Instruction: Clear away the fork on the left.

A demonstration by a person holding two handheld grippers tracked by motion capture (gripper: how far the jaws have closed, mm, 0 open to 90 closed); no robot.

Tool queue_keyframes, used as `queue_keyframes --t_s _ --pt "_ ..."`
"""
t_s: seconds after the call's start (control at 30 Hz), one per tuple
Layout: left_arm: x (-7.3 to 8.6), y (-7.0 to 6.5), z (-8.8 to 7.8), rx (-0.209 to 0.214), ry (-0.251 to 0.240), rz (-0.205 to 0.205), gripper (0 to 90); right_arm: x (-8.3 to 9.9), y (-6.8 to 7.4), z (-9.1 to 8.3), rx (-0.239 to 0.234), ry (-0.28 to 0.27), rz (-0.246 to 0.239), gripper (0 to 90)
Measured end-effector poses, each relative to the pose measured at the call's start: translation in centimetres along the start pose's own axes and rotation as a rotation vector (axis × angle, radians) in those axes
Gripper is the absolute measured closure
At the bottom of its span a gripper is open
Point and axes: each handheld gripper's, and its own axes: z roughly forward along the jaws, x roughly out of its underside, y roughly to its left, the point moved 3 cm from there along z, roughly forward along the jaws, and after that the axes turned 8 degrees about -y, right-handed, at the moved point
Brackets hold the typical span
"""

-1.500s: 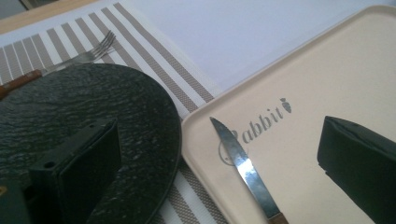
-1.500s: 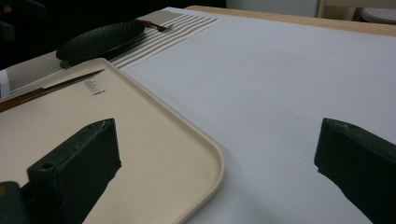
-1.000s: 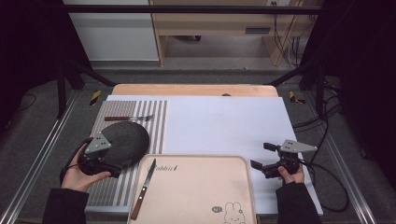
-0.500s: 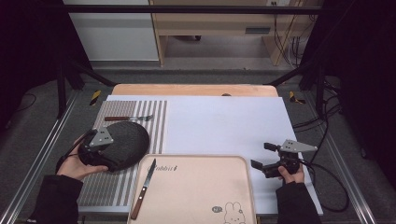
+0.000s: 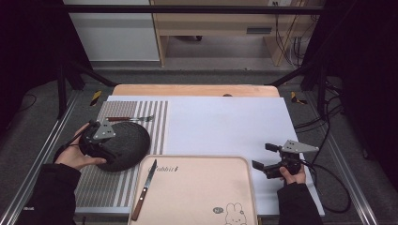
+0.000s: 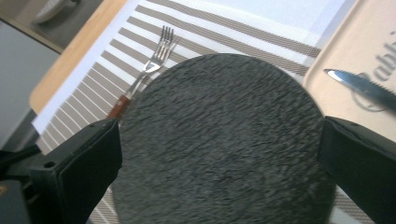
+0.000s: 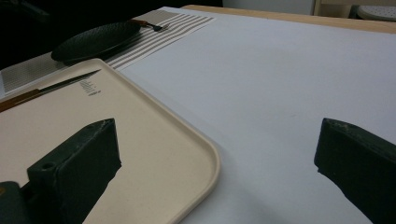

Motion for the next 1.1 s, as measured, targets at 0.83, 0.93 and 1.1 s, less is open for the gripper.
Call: queue_keyframes --t_s 0.83,0.93,1.1 --pt "-0.2 3.8 2.5 -0.036 0.04 0.129 0.6 0.1 0.0 0.0 0.004 0.009 0.0 0.5" --pt "-0.5 4.2 2.8 -0.05 0.033 0.152 0.8 0.1 0.0 0.0 0.005 0.009 -0.003 0.4" --pt "-0.7 5.0 3.3 -0.061 0.038 0.18 1.3 0.1 0.0 0.0 0.006 0.009 -0.004 0.4"
